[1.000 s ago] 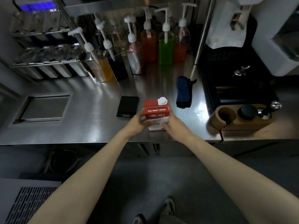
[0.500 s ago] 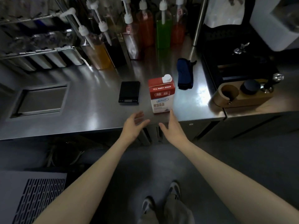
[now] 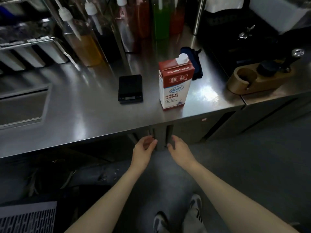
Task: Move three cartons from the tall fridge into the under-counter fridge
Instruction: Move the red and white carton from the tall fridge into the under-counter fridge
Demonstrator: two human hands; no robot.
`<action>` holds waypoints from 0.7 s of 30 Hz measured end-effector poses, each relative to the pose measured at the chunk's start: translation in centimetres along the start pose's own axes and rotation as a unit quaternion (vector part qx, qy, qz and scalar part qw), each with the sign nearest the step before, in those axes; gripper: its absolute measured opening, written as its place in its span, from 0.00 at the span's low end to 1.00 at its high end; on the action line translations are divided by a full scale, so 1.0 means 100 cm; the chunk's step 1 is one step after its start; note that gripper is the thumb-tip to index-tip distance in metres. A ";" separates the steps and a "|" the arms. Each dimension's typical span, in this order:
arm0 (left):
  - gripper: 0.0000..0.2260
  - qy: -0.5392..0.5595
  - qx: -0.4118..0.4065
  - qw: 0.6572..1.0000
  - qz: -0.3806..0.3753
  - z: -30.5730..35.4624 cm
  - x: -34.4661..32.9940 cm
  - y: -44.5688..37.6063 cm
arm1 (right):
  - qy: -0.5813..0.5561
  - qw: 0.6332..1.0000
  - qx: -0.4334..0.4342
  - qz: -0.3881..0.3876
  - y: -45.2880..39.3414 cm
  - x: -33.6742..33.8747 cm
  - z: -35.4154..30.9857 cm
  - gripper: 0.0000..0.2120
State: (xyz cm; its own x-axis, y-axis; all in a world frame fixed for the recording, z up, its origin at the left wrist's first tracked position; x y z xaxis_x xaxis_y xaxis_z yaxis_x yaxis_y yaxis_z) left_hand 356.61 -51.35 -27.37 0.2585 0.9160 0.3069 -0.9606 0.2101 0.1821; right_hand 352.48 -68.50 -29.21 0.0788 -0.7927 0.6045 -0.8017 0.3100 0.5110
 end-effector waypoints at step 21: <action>0.26 -0.019 -0.004 0.998 -0.064 -0.076 -0.060 -0.070 | -0.005 0.999 -0.051 0.011 -0.101 -0.055 0.012 0.19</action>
State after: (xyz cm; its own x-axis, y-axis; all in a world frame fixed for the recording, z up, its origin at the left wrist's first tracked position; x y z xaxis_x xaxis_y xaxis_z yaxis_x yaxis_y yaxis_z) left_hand 360.96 -55.76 -37.54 0.3823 0.8677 0.3178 -0.9204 0.3272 0.2140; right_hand 359.44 -67.92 -38.38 0.0559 -0.7900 0.6105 -0.7389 0.3785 0.5575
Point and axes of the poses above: each hand's wrist, its own y-axis away from the middle knuckle, its own x-axis out of the back of the hand, z = x × y, the point moved 10 cm from there along -y, towards the middle knuckle, and after that the axes turned 10 degrees about -x, right-handed, at the moved point
